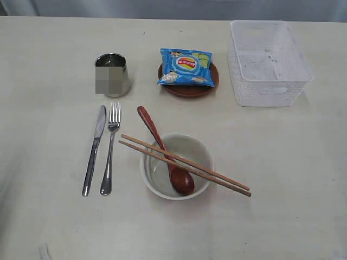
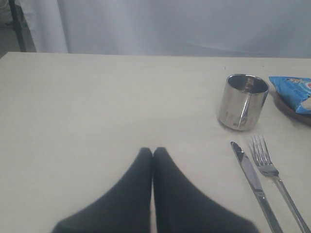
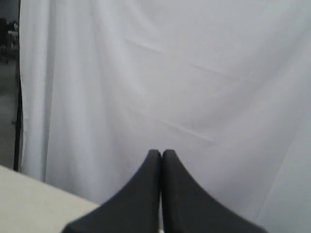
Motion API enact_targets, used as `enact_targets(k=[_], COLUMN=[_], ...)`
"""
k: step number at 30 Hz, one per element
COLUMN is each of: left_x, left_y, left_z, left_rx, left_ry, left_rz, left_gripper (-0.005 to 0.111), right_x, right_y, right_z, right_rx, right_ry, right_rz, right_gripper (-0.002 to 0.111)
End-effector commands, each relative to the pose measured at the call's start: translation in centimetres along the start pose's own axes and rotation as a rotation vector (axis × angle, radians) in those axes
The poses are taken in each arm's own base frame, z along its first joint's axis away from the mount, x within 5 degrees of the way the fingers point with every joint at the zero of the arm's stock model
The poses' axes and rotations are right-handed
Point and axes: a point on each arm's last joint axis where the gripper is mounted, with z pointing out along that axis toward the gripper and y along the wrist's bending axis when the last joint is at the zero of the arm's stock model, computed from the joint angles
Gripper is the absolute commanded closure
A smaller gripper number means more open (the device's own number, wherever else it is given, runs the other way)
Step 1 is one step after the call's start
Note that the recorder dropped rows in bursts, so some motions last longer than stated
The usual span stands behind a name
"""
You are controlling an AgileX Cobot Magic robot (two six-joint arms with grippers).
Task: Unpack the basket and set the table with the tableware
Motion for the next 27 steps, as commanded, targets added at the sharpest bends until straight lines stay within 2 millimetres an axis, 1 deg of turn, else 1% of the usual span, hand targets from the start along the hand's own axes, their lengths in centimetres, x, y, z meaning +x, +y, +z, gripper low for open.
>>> enact_targets(k=[1, 4, 7, 8, 9, 11, 15, 16, 18, 19, 20, 22, 23, 24, 25, 26, 27], left_x=[0.0, 0.0, 0.0, 0.0, 0.0, 0.0, 0.0, 0.0, 0.0, 0.0, 0.0, 0.0, 0.0, 0.0, 0.0, 0.0, 0.0], left_y=[0.0, 0.0, 0.0, 0.0, 0.0, 0.0, 0.0, 0.0, 0.0, 0.0, 0.0, 0.0, 0.0, 0.0, 0.0, 0.0, 0.0], left_z=[0.0, 0.0, 0.0, 0.0, 0.0, 0.0, 0.0, 0.0, 0.0, 0.0, 0.0, 0.0, 0.0, 0.0, 0.0, 0.0, 0.0], left_rx=[-0.002, -0.002, -0.002, -0.002, -0.002, -0.002, -0.002, -0.002, -0.002, -0.002, -0.002, -0.002, -0.002, -0.002, -0.002, -0.002, -0.002], left_ry=[-0.009, -0.009, -0.009, -0.009, -0.009, -0.009, -0.009, -0.009, -0.009, -0.009, -0.009, -0.009, -0.009, -0.009, -0.009, -0.009, -0.009], left_rz=[0.002, 0.002, 0.002, 0.002, 0.002, 0.002, 0.002, 0.002, 0.002, 0.002, 0.002, 0.002, 0.002, 0.002, 0.002, 0.002, 0.002], left_gripper=[0.107, 0.107, 0.107, 0.107, 0.107, 0.107, 0.107, 0.107, 0.107, 0.107, 0.107, 0.107, 0.107, 0.107, 0.107, 0.107, 0.107], right_x=[-2.0, -3.2, -4.5, -4.8, -5.1, -5.4, -5.8, -5.8, -5.5, -5.1, -3.4, -1.1, 1.1, 2.0, 4.2, 5.1, 7.2], right_y=[-0.3, -0.5, -0.7, -0.7, -0.7, -0.8, -0.8, -0.9, -0.9, -1.0, -1.1, -1.0, -0.7, -0.6, -0.4, -0.3, -0.1], right_z=[-3.6, -5.8, -9.1, -9.7, -10.9, -12.2, -14.0, -14.5, -14.0, -13.7, -12.7, -12.2, -12.2, -12.3, -12.2, -12.2, -12.0], right_rx=[0.013, 0.021, 0.033, 0.035, 0.039, 0.044, 0.037, 0.082, 0.189, 0.232, 0.277, 0.274, 0.274, 0.274, 0.271, 0.269, 0.266], right_ry=[-0.102, -0.191, -0.31, -0.333, -0.376, -0.421, -0.483, -0.497, -0.469, -0.462, -0.452, -0.417, -0.381, -0.368, -0.323, -0.304, -0.252], right_rz=[0.101, 0.1, 0.1, 0.1, 0.097, 0.097, 0.101, 0.084, 0.041, 0.025, 0.007, 0.012, 0.015, 0.017, 0.023, 0.025, 0.032], right_gripper=[0.108, 0.108, 0.108, 0.108, 0.108, 0.108, 0.108, 0.108, 0.108, 0.108, 0.108, 0.108, 0.108, 0.108, 0.108, 0.108, 0.108])
